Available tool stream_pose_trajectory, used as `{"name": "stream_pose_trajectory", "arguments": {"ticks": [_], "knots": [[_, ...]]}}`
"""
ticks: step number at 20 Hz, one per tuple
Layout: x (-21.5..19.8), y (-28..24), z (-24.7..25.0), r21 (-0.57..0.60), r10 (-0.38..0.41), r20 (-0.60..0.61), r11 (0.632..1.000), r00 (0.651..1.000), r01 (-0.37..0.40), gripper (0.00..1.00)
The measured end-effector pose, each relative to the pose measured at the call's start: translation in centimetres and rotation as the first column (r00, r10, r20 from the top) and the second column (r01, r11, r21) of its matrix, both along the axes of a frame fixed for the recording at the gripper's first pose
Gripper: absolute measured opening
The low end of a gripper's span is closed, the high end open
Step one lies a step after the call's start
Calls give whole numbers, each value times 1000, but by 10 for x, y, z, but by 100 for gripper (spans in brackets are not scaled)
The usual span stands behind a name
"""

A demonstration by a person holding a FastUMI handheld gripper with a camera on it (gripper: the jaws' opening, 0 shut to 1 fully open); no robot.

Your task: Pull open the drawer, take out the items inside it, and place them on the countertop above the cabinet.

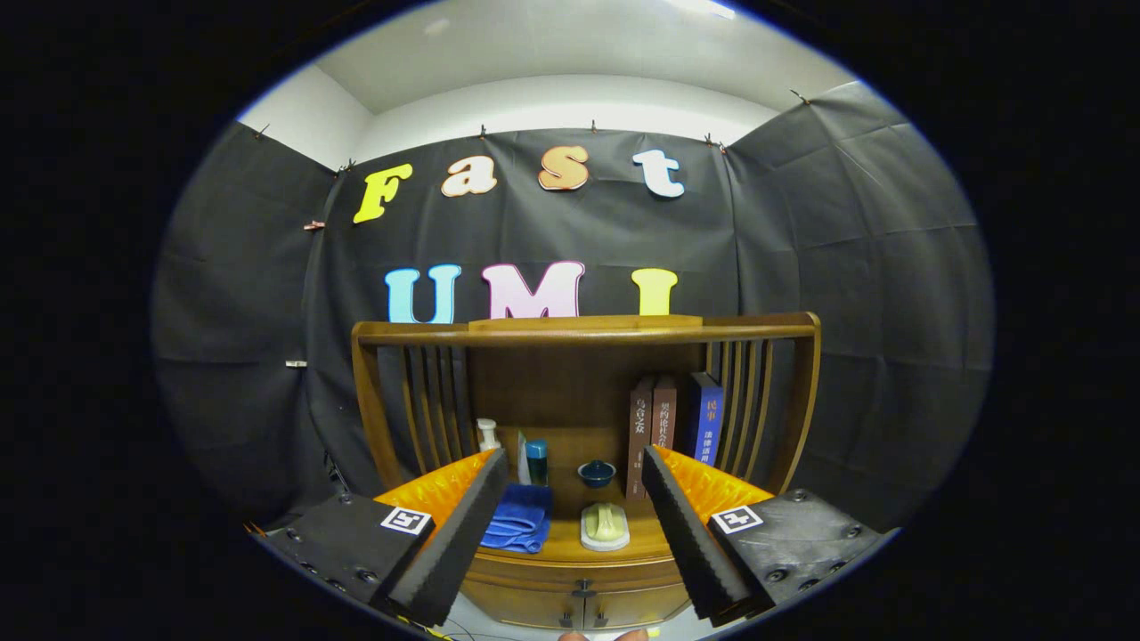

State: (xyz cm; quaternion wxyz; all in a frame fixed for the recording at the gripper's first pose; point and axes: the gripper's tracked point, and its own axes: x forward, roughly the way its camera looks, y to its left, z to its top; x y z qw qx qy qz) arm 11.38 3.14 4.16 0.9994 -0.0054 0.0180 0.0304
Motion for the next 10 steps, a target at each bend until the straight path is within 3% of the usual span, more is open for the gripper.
{"name": "stream_pose_trajectory", "arguments": {"ticks": [10], "knots": [[-3,5,-5,-9,5,-13,1000,1000,-5,99]]}}
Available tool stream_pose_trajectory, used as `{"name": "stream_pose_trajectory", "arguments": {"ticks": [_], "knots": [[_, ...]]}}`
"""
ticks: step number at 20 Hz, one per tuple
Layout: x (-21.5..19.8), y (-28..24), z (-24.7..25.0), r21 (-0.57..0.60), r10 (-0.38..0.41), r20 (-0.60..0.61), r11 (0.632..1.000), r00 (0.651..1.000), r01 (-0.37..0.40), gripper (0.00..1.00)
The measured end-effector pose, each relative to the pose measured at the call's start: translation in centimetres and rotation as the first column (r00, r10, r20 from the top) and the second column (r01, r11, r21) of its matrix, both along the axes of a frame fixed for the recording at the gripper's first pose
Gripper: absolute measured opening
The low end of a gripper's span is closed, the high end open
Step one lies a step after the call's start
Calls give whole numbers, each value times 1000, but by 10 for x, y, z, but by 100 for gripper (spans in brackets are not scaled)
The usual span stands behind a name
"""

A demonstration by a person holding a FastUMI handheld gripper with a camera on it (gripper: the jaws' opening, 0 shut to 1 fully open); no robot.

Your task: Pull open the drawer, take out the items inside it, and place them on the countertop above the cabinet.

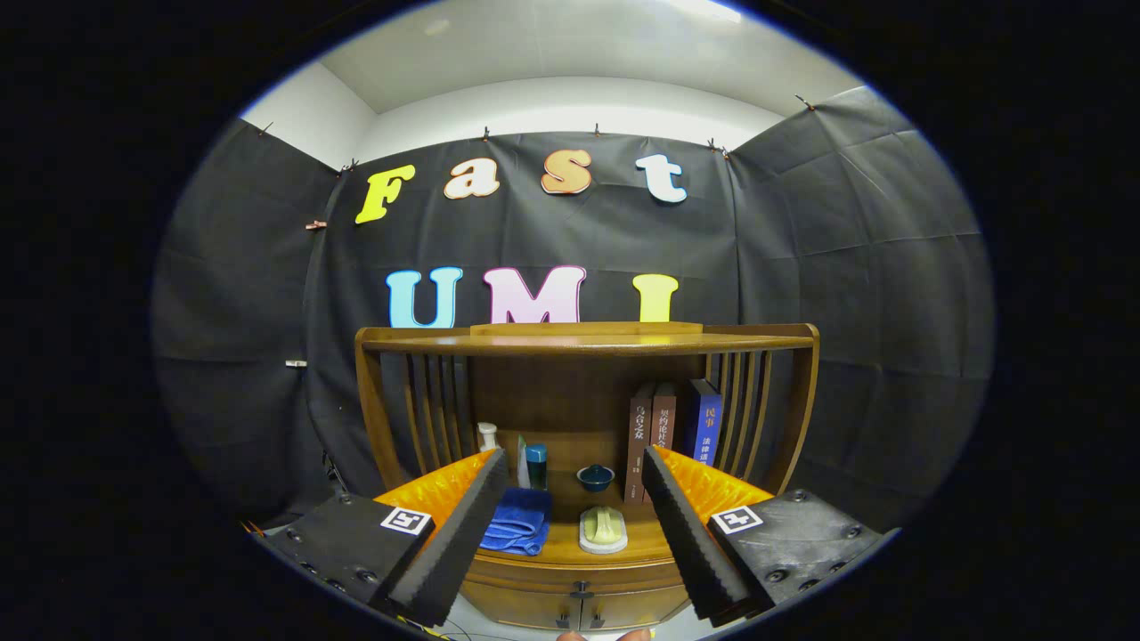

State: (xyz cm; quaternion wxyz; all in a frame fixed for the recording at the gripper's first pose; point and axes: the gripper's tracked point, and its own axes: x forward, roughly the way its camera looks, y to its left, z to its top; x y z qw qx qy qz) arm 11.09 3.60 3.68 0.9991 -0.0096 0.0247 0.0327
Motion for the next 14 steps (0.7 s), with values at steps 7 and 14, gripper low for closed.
{"name": "stream_pose_trajectory", "arguments": {"ticks": [7,14], "knots": [[-1,2,-5,4,-4,-9,1000,1000,4,98],[-1,5,-8,-2,0,-9,1000,1000,0,98]]}}
